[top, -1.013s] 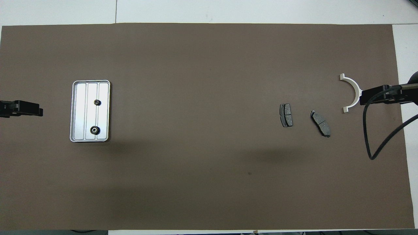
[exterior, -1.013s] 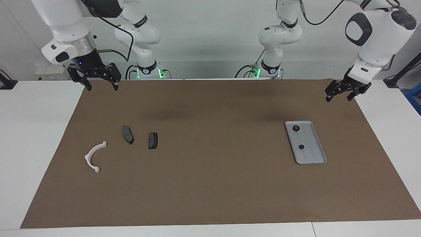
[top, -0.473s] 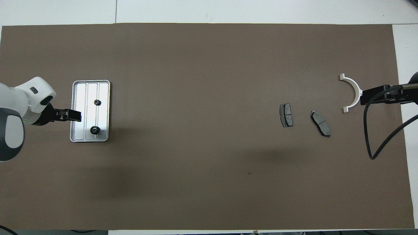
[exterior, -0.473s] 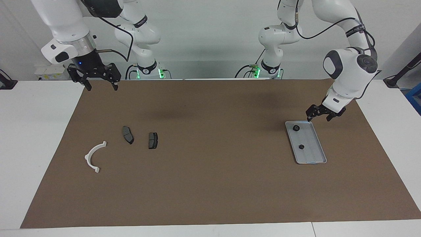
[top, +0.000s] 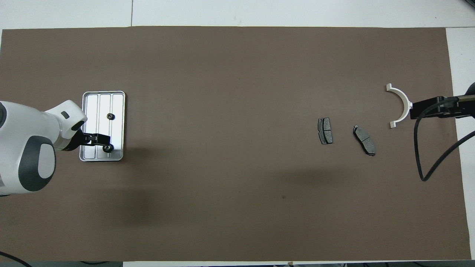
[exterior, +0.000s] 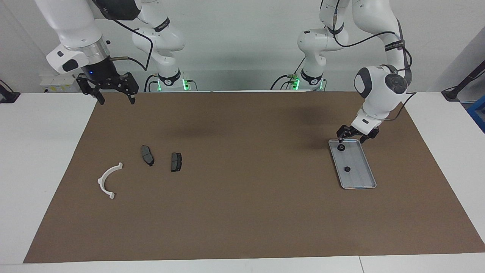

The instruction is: Place bearing gear from tray to pile

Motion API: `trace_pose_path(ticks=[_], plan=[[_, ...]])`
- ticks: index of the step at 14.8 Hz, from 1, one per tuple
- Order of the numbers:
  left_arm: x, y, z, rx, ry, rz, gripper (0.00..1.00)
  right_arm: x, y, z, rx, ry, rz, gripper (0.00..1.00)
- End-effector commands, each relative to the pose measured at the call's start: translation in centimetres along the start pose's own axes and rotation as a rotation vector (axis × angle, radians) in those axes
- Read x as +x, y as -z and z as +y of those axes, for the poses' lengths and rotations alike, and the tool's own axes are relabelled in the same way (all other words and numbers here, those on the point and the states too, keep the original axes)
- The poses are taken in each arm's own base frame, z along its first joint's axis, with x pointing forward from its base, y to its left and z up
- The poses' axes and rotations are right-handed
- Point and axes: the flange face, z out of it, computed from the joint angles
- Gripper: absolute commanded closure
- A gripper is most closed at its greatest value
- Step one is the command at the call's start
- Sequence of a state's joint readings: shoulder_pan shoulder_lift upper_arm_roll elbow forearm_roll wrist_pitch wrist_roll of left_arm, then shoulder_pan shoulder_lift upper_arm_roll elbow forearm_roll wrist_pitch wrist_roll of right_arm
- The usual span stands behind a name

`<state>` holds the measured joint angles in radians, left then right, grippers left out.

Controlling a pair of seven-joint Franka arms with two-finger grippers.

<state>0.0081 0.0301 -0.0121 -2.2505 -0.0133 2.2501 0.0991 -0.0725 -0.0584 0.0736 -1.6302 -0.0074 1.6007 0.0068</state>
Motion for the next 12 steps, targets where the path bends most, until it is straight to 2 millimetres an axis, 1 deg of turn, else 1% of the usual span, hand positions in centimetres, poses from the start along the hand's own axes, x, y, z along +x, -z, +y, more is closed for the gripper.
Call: trace_pose_path(ticks=[1, 5, 7, 9, 12], plan=[[-1.7, -1.0, 0.1, -0.003, 0.015, 0.003, 0.01, -0.7, 0.4, -0.2, 0.0, 0.024, 0.002, 0.0], [-1.3, -1.3, 0.4, -0.001, 0.009, 0.024, 0.01, -0.8, 0.3, 0.7, 0.0, 0.001, -0.006, 0.0], [-1.1, -2.2, 0.8, -0.001, 0.008, 0.018, 0.01, -0.8, 0.3, 0.8, 0.0, -0.001, -0.006, 0.0], [-0.7, -3.2, 1.5, 0.0, 0.014, 0.024, 0.01, -0.7, 0.4, 0.2, 0.0, 0.015, 0.003, 0.0], [-0.5, -4.2, 1.8, 0.0, 0.016, 0.023, 0.01, -0.7, 0.5, 0.1, 0.0, 0.016, 0.006, 0.0]])
